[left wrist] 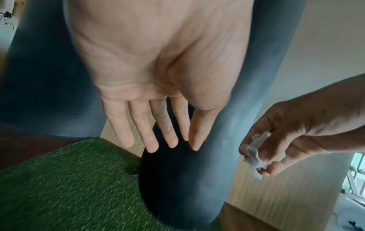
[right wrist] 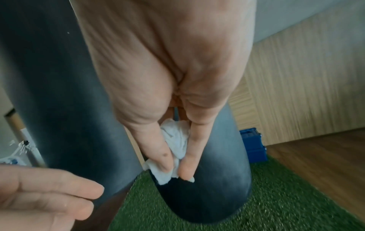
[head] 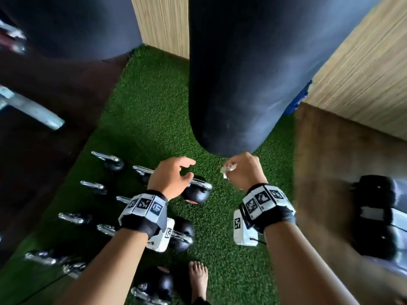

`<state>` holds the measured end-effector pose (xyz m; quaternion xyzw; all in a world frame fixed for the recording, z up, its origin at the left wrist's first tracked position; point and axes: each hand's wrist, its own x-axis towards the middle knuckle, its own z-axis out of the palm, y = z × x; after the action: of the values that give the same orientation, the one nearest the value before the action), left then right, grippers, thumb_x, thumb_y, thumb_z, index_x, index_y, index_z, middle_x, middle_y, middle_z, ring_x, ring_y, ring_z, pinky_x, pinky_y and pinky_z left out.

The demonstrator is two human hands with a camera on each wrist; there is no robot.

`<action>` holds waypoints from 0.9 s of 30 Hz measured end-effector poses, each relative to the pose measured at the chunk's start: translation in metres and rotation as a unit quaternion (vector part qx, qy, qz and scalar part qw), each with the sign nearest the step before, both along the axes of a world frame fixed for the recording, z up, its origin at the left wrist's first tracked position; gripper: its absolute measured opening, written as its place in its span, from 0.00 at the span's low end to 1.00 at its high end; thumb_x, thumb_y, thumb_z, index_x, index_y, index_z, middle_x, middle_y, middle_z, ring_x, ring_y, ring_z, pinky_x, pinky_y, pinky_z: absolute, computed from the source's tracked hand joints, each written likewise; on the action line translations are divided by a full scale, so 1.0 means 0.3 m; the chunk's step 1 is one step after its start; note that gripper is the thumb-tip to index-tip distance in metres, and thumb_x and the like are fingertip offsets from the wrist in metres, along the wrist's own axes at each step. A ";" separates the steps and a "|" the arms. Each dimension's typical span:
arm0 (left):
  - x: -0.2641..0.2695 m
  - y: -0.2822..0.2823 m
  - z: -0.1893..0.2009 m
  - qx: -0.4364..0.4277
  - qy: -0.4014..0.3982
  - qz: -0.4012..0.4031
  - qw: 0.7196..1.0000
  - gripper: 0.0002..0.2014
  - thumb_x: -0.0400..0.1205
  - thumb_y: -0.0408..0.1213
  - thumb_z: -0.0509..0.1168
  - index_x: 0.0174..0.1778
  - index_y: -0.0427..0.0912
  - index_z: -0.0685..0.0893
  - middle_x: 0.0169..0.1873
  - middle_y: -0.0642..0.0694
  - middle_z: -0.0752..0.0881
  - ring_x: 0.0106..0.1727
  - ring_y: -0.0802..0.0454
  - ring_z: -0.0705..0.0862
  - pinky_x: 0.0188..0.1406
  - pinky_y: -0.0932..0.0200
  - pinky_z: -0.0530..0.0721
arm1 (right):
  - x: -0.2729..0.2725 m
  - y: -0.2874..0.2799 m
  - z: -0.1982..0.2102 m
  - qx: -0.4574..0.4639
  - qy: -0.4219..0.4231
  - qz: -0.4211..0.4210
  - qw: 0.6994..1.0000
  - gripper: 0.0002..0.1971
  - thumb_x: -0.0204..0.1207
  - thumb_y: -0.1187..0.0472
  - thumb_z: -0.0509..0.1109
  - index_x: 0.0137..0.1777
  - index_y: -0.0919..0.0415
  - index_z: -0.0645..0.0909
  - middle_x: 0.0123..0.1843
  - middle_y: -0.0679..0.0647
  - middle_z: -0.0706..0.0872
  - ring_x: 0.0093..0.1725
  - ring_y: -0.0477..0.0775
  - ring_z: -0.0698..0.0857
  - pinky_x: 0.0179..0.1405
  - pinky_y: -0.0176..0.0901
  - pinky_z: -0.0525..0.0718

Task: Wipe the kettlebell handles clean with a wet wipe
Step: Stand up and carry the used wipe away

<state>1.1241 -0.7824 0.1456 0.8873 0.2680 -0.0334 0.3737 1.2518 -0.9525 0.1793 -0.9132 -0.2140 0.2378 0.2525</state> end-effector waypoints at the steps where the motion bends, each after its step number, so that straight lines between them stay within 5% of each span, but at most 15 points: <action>1: 0.008 -0.017 0.073 -0.005 -0.004 0.005 1.000 0.16 0.82 0.39 0.73 0.65 0.56 0.87 0.63 0.55 0.89 0.63 0.53 0.87 0.64 0.50 0.87 | 0.003 -0.013 0.078 0.005 -0.013 -0.011 1.000 0.05 0.76 0.64 0.77 0.49 0.63 0.93 0.49 0.58 0.93 0.38 0.48 0.84 0.36 0.33 0.80; 8: -0.002 -0.096 0.426 -0.002 -0.010 -0.037 0.999 0.15 0.83 0.41 0.72 0.66 0.55 0.87 0.63 0.57 0.89 0.63 0.55 0.87 0.66 0.48 0.86 | -0.077 -0.093 0.446 0.014 -0.046 -0.080 0.996 0.07 0.74 0.63 0.78 0.51 0.58 0.93 0.51 0.54 0.93 0.46 0.49 0.88 0.43 0.30 0.79; 16: -0.177 -0.189 0.557 0.008 -0.062 -0.224 0.973 0.16 0.81 0.37 0.73 0.64 0.53 0.88 0.60 0.52 0.91 0.60 0.51 0.88 0.62 0.52 0.86 | -0.505 -0.239 0.556 0.018 -0.089 -0.252 0.963 0.09 0.74 0.63 0.77 0.52 0.59 0.93 0.48 0.57 0.94 0.45 0.51 0.89 0.35 0.25 0.71; 23: -0.478 -0.450 0.641 -0.003 -0.063 -0.415 0.908 0.17 0.79 0.38 0.75 0.63 0.55 0.89 0.54 0.53 0.90 0.53 0.48 0.88 0.55 0.50 0.87 | -1.096 -0.478 0.645 0.051 -0.096 -0.471 0.875 0.09 0.71 0.63 0.78 0.51 0.62 0.92 0.51 0.61 0.92 0.54 0.59 0.88 0.49 0.38 0.77; 27: -0.718 -0.705 0.693 -0.001 -0.060 -0.546 0.836 0.17 0.78 0.42 0.73 0.63 0.59 0.88 0.54 0.56 0.90 0.52 0.51 0.87 0.53 0.53 0.88 | -1.483 -0.658 0.662 0.034 -0.103 -0.593 0.798 0.08 0.70 0.62 0.78 0.49 0.58 0.93 0.49 0.56 0.92 0.52 0.55 0.88 0.49 0.35 0.79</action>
<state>0.9086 -0.9940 0.3536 0.8895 -0.2825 -0.1791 0.3114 0.8068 -1.1500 0.3778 -0.8714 0.3369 -0.0615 0.3513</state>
